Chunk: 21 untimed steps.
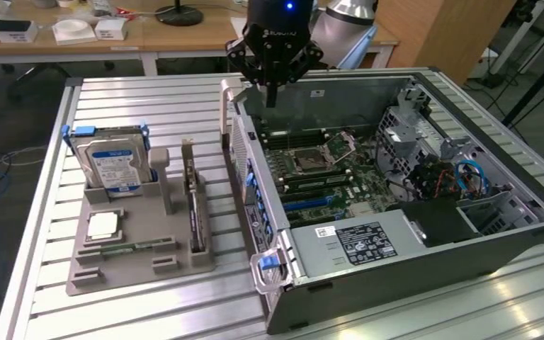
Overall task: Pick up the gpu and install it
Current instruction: 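Reach for the gpu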
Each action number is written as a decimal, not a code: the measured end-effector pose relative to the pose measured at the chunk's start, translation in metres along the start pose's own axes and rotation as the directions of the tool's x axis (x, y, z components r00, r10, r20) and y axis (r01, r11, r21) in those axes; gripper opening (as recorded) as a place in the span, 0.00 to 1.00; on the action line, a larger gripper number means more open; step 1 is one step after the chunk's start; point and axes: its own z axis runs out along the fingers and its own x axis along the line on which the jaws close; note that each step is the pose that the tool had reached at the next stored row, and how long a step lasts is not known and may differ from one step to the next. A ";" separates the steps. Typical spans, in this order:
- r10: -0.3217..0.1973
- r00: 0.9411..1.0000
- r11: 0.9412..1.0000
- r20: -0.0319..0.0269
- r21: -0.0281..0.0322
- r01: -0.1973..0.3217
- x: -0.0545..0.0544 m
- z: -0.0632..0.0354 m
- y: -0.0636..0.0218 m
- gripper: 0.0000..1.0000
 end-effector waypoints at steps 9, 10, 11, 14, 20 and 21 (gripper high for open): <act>0.000 1.000 1.000 -0.001 0.000 0.000 0.012 0.0002 -0.0009 0.11; 0.000 1.000 1.000 -0.001 0.000 0.000 0.014 0.0002 -0.0010 0.11; 0.000 1.000 1.000 -0.001 0.000 0.000 0.015 0.0003 -0.0012 0.11; 0.000 1.000 1.000 -0.001 0.000 0.000 0.019 0.0003 -0.0014 0.11; 0.000 1.000 1.000 -0.002 0.000 0.000 0.027 0.0005 -0.0021 0.11; 0.000 1.000 1.000 -0.002 0.000 0.000 0.028 0.0005 -0.0022 0.11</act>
